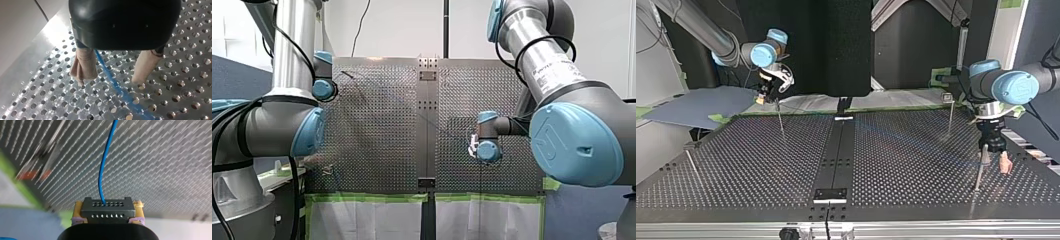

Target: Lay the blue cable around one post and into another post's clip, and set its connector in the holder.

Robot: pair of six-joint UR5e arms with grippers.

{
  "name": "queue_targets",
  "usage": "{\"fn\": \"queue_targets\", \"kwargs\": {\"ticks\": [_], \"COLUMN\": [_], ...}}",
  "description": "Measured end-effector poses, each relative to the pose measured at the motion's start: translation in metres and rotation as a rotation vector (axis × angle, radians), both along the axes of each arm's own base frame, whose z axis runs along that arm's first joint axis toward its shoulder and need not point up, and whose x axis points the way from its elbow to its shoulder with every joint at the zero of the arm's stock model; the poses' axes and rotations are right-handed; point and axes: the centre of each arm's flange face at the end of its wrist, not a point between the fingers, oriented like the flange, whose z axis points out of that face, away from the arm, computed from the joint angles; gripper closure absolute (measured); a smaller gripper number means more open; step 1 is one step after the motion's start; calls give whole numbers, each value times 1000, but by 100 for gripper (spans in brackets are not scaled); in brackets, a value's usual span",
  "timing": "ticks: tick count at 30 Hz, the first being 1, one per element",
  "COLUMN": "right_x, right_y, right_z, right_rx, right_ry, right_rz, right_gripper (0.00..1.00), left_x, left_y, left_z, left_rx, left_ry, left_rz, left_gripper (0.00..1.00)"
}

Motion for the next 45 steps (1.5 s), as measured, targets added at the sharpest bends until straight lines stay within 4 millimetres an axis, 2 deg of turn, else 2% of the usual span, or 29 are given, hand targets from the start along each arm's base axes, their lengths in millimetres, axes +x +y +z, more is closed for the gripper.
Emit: {"fn": "queue_targets", "kwargs": {"ticks": [9, 16, 22, 24, 27, 38, 43, 45], "right_x": [-60, -106, -123, -125, -122, -114, -116, -120], "right_y": [13, 36, 67, 71, 60, 4, -19, -23], "right_z": [-70, -124, -163, -170, -166, -111, -86, -82], "right_rx": [81, 165, 234, 240, 201, 68, 33, 29], "right_ry": [30, 98, 156, 169, 179, 120, 100, 95], "right_rz": [-87, -105, -60, -42, -13, 51, 72, 78], "right_gripper": [100, 100, 100, 100, 100, 100, 100, 100], "left_x": [0, 0, 0, 0, 0, 0, 0, 0], "left_y": [0, 0, 2, 2, 3, 4, 5, 6], "left_z": [0, 0, 0, 0, 0, 0, 0, 0], "left_rx": [0, 0, -1, -2, -4, -6, -6, -6], "left_ry": [0, 0, 0, -1, -1, -1, -1, -1], "left_rz": [1, 1, 3, 4, 6, 9, 10, 11], "left_gripper": [0, 0, 0, 0, 0, 0, 0, 0]}}
